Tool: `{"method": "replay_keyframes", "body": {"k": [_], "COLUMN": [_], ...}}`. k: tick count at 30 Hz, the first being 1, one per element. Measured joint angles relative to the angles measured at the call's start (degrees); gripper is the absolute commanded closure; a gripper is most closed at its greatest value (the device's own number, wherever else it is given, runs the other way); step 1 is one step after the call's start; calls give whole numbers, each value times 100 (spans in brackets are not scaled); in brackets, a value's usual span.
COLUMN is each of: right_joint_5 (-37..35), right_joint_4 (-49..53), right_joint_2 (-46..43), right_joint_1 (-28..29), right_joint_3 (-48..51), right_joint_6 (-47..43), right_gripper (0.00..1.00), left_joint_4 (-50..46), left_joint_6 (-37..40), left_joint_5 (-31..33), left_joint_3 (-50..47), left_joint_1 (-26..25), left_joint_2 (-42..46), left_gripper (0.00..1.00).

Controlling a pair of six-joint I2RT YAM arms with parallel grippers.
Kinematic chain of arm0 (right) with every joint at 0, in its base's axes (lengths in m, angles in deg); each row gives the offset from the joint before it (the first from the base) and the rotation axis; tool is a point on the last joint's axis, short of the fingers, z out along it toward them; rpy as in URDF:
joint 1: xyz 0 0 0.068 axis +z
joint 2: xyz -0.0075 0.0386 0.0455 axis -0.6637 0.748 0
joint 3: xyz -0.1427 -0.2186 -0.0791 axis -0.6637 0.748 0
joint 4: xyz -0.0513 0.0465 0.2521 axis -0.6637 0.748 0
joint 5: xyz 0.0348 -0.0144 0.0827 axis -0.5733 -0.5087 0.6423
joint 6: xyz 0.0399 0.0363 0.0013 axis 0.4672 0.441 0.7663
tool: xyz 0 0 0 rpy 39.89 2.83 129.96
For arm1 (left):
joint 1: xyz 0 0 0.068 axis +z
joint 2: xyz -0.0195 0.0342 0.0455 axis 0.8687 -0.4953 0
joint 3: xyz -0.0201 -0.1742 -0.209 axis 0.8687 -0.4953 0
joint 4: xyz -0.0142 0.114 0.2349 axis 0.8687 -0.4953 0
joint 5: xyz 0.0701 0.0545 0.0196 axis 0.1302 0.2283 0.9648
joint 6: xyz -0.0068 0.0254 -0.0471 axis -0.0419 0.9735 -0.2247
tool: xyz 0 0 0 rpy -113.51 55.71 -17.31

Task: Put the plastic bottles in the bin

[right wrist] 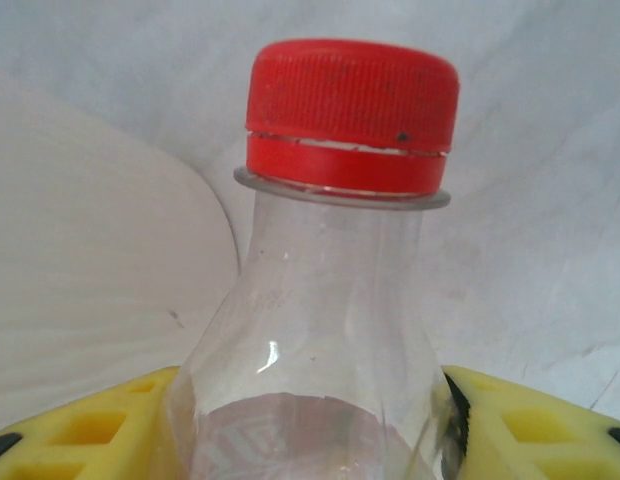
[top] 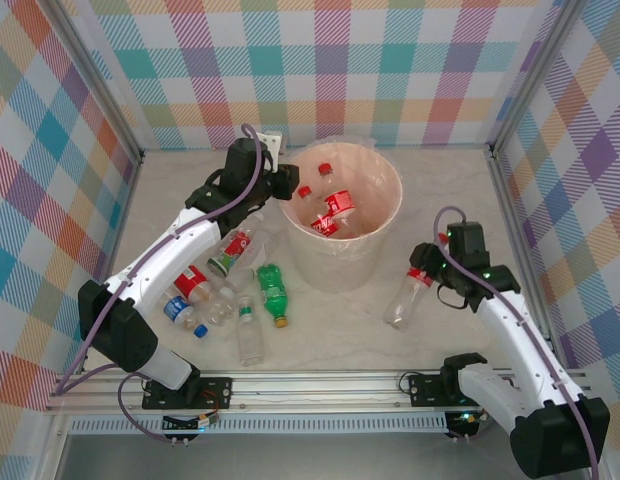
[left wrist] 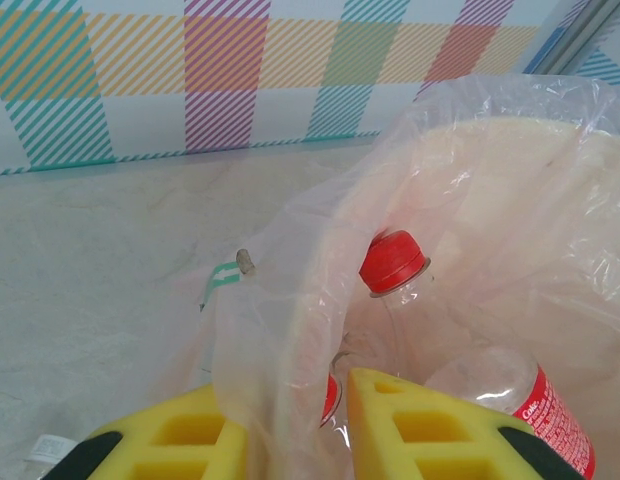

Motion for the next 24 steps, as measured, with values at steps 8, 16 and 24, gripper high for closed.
{"method": "replay_keyframes", "body": {"k": [8, 16, 24], "right_joint_5": [-656, -981, 673], "right_joint_4": [374, 297, -483], "right_joint_2": [466, 691, 1834], "right_joint_1": [-85, -87, 522], "right_joint_3": [-2417, -4385, -5794], "right_joint_6": [-1097, -2065, -2186], "right_gripper": [65, 68, 69], "left_joint_4": [-11, -7, -4], "left_joint_6": [-2, -4, -22], "left_joint_5": [2, 0, 0], "left_joint_3": [-28, -31, -33], "left_joint_1": [-7, -9, -9], "left_joint_2": [31, 33, 33], "left_gripper": [73, 74, 73]}}
